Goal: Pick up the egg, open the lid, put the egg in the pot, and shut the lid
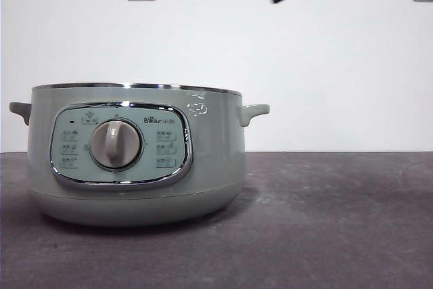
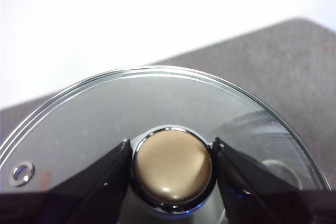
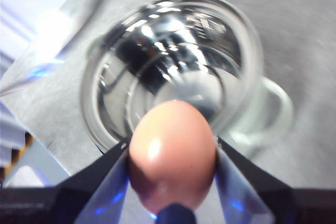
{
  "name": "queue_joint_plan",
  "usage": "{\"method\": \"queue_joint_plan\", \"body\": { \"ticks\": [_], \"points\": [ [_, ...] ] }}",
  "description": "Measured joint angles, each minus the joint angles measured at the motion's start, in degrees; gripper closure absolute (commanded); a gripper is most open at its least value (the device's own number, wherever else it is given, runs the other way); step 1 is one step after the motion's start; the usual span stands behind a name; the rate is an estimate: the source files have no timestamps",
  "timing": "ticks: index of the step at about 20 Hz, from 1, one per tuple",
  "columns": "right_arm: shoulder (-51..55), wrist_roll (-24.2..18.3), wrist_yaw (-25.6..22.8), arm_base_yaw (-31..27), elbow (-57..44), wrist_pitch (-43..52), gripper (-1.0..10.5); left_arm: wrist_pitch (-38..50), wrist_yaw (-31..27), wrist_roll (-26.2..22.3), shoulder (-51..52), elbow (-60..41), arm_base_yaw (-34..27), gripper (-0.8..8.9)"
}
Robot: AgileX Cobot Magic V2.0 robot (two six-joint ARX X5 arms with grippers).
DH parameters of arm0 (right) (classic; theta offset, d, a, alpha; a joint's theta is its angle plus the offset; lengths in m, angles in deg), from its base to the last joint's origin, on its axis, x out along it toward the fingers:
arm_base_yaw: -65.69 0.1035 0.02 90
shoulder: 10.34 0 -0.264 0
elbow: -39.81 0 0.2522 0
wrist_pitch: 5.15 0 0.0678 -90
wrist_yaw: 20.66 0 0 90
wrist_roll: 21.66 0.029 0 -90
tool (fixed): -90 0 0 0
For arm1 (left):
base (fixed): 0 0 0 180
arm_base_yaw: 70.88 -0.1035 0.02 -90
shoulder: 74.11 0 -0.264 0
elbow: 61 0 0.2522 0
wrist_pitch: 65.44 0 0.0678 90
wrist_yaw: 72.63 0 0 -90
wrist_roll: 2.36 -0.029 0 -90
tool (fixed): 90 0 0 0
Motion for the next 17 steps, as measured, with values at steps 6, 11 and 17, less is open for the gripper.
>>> {"method": "queue_joint_plan", "body": {
  "ticks": [6, 11, 17],
  "points": [
    [-19.65, -5.42, -0.07, 3.72, 18.73, -5.38, 9.6, -4.68, -9.68, -0.55, 13.07, 0.13, -0.02, 8.22],
    [-33.31, -9.64, -2.51, 6.23, 30.84, -8.96, 9.6, -7.34, -13.22, -1.49, 20.52, 0.13, -0.07, 8.22],
    [-43.67, -14.51, -7.74, 8.87, 32.48, -5.84, 9.6, -12.26, -13.73, -1.60, 22.21, 0.55, -0.07, 8.22]
  ]
}}
